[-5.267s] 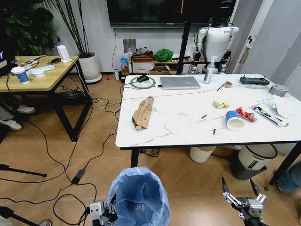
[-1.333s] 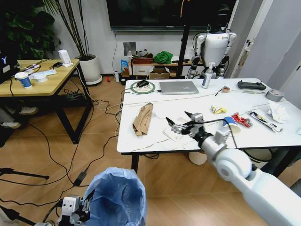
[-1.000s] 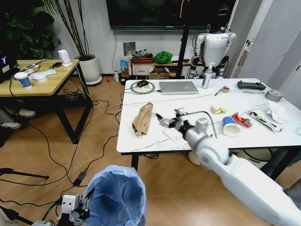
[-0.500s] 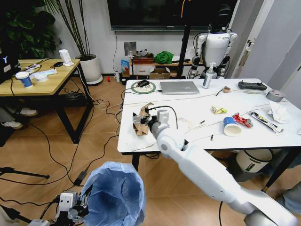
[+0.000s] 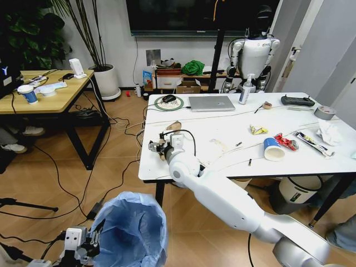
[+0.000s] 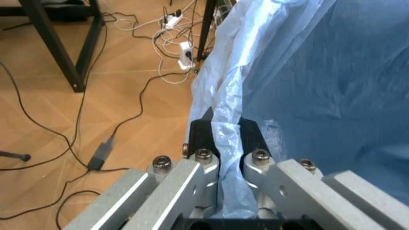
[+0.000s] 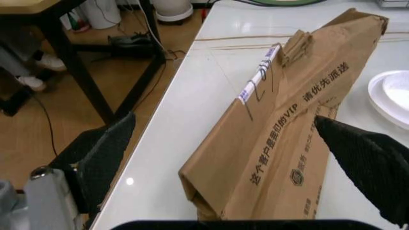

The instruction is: Pick up the trash bin and place the trash from the table into it.

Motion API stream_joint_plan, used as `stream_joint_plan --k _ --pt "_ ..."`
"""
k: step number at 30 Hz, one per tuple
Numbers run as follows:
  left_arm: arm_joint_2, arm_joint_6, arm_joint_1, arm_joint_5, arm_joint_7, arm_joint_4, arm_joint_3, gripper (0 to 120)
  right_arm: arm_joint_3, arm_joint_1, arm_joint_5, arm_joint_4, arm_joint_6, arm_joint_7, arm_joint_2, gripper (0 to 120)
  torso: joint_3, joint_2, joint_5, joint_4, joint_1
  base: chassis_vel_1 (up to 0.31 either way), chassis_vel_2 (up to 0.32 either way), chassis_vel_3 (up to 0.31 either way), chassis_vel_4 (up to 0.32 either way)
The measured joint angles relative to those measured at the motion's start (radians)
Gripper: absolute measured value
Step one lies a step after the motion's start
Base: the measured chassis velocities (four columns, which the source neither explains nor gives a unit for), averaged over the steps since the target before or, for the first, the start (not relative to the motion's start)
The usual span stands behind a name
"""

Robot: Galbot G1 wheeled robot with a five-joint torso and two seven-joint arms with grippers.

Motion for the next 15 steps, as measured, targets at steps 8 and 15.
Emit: stream_joint_plan --k 8,15 --pt "-0.003 0.0 0.001 -0.004 -0.005 -0.013 -0.003 0 -0.014 -0.004 -0.004 -0.037 -0.01 -0.011 0.005 75 0.0 0.0 0.0 -0.0003 0.0 0.0 0.0 0.0 0.0" --pt "-0.004 0.0 -0.004 -0.009 -0.009 -0.013 -0.006 0 -0.018 0.0 -0.005 -0.054 -0.008 -0.022 0.011 50 0.0 0.0 0.0 -0.0001 0.0 0.0 0.0 0.0 0.0"
